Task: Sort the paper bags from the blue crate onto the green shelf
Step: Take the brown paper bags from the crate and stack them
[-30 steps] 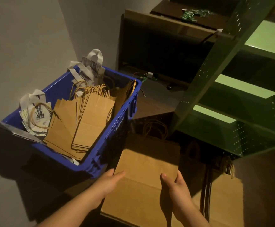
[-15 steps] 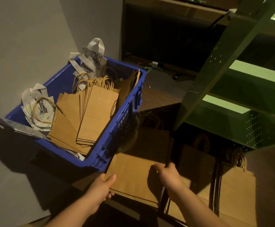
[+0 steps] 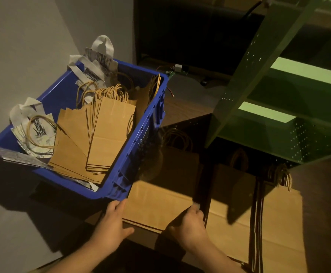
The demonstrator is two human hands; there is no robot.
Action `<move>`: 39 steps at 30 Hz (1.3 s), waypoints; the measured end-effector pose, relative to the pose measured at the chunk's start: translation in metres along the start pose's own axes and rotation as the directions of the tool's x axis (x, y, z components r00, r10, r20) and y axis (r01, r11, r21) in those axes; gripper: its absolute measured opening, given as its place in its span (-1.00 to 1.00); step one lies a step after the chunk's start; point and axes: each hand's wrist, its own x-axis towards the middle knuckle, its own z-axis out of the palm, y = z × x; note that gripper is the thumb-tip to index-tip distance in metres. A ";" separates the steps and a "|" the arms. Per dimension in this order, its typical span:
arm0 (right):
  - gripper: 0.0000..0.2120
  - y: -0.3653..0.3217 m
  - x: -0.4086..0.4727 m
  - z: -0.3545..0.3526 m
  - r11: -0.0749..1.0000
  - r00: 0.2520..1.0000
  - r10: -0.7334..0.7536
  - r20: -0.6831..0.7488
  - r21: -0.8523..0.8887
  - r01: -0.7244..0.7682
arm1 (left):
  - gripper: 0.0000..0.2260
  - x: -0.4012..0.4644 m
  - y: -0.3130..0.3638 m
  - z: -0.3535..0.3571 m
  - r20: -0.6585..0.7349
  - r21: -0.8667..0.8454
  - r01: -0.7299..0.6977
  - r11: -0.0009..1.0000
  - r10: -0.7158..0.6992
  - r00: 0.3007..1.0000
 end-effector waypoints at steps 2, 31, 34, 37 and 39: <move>0.13 0.003 0.000 0.009 0.999 1.000 0.000 -0.009 -0.034 0.000 | -0.16 0.004 -0.004 0.001 -0.038 0.050 -0.034 0.998 0.036 0.999; -0.45 -0.002 0.006 0.017 0.997 0.990 0.071 -0.123 0.022 -0.069 | 0.01 0.001 -0.012 0.006 -0.003 -0.014 -0.060 0.998 0.060 0.998; -0.53 0.004 0.008 0.018 0.997 0.993 0.070 -0.090 -0.013 -0.071 | 0.01 0.000 -0.012 0.006 -0.010 0.011 -0.056 0.998 0.057 0.998; -0.48 0.009 0.009 0.018 0.994 0.993 0.095 -0.067 -0.042 -0.098 | -0.01 -0.001 -0.011 0.007 -0.009 0.044 -0.064 0.997 0.065 0.998; -0.47 0.011 0.009 0.020 0.994 0.994 0.092 -0.058 -0.055 -0.095 | -0.04 -0.002 -0.010 0.008 -0.020 0.059 -0.058 0.997 0.059 0.998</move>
